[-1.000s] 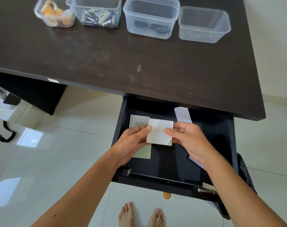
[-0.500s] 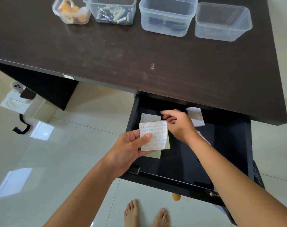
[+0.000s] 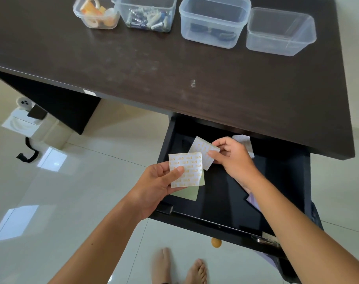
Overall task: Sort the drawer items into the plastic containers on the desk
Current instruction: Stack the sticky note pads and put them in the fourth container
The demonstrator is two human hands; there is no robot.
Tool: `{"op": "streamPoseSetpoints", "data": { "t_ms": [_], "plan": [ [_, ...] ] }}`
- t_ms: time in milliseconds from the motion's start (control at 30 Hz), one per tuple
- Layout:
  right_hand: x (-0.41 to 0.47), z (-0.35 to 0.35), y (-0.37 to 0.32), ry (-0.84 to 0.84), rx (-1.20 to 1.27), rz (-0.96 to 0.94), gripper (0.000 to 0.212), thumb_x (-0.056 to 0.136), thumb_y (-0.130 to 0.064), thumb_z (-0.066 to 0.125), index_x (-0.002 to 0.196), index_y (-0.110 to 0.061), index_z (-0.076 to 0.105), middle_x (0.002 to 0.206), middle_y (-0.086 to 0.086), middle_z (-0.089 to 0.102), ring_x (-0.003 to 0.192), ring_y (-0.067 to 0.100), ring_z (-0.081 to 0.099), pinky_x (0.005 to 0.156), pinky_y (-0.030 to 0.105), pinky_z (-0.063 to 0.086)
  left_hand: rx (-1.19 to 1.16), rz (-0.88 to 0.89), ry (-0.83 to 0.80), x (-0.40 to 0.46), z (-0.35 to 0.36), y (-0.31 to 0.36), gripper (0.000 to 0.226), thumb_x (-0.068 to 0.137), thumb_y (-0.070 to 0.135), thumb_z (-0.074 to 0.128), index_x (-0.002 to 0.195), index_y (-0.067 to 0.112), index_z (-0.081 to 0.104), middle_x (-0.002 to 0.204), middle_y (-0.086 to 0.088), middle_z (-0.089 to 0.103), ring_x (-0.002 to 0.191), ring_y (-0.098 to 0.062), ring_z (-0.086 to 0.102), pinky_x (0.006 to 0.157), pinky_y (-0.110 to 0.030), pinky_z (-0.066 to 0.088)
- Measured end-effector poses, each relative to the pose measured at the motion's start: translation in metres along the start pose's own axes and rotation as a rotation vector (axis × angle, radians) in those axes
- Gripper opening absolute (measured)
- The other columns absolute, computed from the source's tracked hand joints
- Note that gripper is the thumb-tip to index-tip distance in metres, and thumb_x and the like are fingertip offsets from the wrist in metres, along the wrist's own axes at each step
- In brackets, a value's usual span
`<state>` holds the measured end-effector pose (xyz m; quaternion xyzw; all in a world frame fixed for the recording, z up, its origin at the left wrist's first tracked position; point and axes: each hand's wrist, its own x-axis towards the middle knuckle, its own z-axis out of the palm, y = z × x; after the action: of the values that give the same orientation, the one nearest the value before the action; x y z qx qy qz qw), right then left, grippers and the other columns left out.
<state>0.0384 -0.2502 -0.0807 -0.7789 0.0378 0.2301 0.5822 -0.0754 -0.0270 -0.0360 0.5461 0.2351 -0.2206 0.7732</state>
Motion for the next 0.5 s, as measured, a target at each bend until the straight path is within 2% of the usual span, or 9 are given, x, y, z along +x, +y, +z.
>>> {"op": "streamPoseSetpoints", "data": {
  "t_ms": [167, 267, 367, 500],
  "plan": [
    [-0.033, -0.034, 0.003, 0.117, 0.143, 0.036, 0.016, 0.099, -0.016, 0.073, 0.113, -0.021, 0.071, 0.109, 0.004, 0.079, 0.098, 0.019, 0.08, 0.082, 0.039, 0.065, 0.038, -0.006, 0.038, 0.008, 0.012, -0.003, 0.032, 0.106, 0.017, 0.058, 0.135, 0.007, 0.067, 0.125, -0.006, 0.078, 0.12, -0.022, 0.073, 0.108, -0.043, 0.055],
    [-0.051, -0.057, 0.005, 0.177, 0.134, 0.003, 0.018, 0.099, -0.014, 0.072, 0.116, -0.02, 0.072, 0.11, 0.003, 0.079, 0.1, 0.013, 0.079, 0.078, 0.027, 0.063, 0.055, -0.012, 0.05, 0.016, 0.023, -0.006, 0.033, 0.107, 0.016, 0.057, 0.137, 0.007, 0.065, 0.125, -0.005, 0.078, 0.12, -0.022, 0.073, 0.109, -0.043, 0.055],
    [-0.067, -0.073, 0.008, 0.182, 0.077, -0.004, 0.018, 0.099, -0.017, 0.072, 0.117, -0.021, 0.073, 0.109, -0.006, 0.08, 0.104, 0.004, 0.076, 0.083, 0.025, 0.063, 0.079, -0.029, 0.056, 0.025, 0.032, -0.008, 0.033, 0.108, 0.017, 0.056, 0.137, 0.006, 0.065, 0.124, -0.004, 0.078, 0.12, -0.021, 0.073, 0.11, -0.044, 0.054],
    [-0.076, -0.075, 0.01, 0.106, 0.09, -0.016, 0.018, 0.098, -0.013, 0.073, 0.114, -0.022, 0.075, 0.104, -0.007, 0.081, 0.103, 0.005, 0.076, 0.08, 0.022, 0.062, 0.098, -0.087, -0.015, 0.034, 0.046, -0.01, 0.035, 0.108, 0.026, 0.057, 0.136, 0.007, 0.066, 0.125, -0.006, 0.078, 0.12, -0.022, 0.073, 0.111, -0.045, 0.053]
  ]
}}
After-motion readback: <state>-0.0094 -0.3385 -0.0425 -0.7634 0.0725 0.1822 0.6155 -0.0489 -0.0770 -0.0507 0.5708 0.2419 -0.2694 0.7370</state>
